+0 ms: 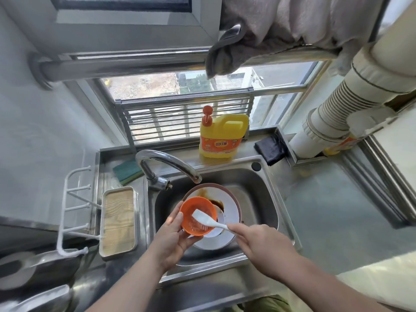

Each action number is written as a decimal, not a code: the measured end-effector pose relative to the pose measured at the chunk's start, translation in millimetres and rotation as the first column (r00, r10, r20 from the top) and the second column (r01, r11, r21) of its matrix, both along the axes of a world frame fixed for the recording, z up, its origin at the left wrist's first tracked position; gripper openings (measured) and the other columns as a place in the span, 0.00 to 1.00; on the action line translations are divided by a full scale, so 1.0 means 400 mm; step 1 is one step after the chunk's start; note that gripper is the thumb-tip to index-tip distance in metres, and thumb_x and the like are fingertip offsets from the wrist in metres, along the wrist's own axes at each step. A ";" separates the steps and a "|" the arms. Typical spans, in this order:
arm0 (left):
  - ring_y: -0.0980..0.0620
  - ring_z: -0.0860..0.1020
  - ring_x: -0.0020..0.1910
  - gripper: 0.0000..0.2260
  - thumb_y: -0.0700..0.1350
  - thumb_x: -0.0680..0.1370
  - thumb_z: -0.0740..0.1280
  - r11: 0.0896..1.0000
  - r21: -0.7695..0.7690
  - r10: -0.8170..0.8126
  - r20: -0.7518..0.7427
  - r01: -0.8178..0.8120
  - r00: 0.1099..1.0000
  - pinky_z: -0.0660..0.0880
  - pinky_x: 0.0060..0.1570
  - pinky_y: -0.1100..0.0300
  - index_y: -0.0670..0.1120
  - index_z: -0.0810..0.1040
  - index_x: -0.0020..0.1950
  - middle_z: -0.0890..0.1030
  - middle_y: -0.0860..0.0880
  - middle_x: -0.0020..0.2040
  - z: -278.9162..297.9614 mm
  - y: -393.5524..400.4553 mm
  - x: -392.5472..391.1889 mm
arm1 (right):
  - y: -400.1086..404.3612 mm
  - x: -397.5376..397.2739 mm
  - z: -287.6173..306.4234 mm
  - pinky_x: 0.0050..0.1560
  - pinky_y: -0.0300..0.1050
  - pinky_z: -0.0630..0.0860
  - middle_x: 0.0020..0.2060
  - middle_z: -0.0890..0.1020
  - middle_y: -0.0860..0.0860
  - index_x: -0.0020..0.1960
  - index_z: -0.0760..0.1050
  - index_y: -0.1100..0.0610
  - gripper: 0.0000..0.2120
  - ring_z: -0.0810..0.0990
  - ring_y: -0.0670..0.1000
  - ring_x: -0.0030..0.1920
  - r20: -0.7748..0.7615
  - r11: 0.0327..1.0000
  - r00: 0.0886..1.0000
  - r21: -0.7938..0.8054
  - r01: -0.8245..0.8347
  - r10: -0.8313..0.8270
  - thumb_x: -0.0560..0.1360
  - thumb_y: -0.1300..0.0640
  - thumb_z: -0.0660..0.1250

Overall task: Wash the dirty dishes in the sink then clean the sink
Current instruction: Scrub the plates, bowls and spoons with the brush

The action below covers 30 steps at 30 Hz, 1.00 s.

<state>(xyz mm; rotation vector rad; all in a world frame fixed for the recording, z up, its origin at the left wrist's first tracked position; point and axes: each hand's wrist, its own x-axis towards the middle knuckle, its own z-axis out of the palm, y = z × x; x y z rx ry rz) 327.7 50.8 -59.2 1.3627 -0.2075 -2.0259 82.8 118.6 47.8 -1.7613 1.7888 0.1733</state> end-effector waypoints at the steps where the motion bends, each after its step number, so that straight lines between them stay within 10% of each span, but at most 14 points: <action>1: 0.35 0.85 0.59 0.12 0.48 0.86 0.65 1.000 0.001 0.005 -0.006 -0.005 1.000 0.83 0.52 0.37 0.61 0.84 0.63 0.86 0.41 0.61 -0.004 -0.002 0.000 | 0.015 0.013 -0.006 0.42 0.51 0.75 0.50 0.81 0.48 0.72 0.58 0.31 0.18 0.80 0.56 0.50 0.042 1.000 0.999 0.018 0.013 -0.014 0.84 0.41 0.54; 13: 0.36 0.85 0.58 0.13 0.48 0.87 0.63 1.000 0.015 -0.027 0.063 0.026 0.998 0.83 0.52 0.37 0.60 0.84 0.64 0.85 0.41 0.63 -0.029 0.009 -0.024 | 0.064 0.077 -0.060 0.53 0.49 0.77 0.53 0.85 0.49 0.71 0.71 0.35 0.17 0.82 0.54 0.54 0.278 0.965 0.924 0.083 0.248 -0.262 0.83 0.43 0.59; 19: 0.37 0.86 0.57 0.11 0.48 0.87 0.63 0.999 -0.020 -0.039 0.101 0.042 0.994 0.84 0.49 0.38 0.61 0.83 0.62 0.83 0.41 0.64 -0.018 -0.013 -0.034 | 0.044 0.025 -0.080 0.49 0.51 0.78 0.52 0.85 0.47 0.70 0.67 0.29 0.16 0.82 0.55 0.52 0.103 0.962 0.956 0.034 0.271 -0.273 0.83 0.41 0.57; 23: 0.38 0.86 0.55 0.13 0.49 0.87 0.61 0.995 -0.028 -0.091 0.109 0.094 0.990 0.84 0.49 0.39 0.58 0.78 0.70 0.80 0.40 0.66 -0.015 -0.009 -0.054 | 0.050 0.083 -0.072 0.59 0.46 0.78 0.56 0.84 0.40 0.65 0.75 0.34 0.16 0.82 0.42 0.53 0.361 0.871 0.792 0.214 0.443 -0.492 0.78 0.42 0.61; 30: 0.37 0.86 0.55 0.10 0.50 0.87 0.62 0.991 -0.032 -0.124 0.164 0.131 0.979 0.84 0.47 0.41 0.61 0.82 0.61 0.82 0.40 0.64 -0.005 -0.022 -0.038 | 0.049 0.032 -0.059 0.43 0.50 0.73 0.52 0.84 0.49 0.71 0.64 0.32 0.17 0.82 0.57 0.51 0.030 0.987 0.987 0.023 0.160 -0.160 0.83 0.42 0.55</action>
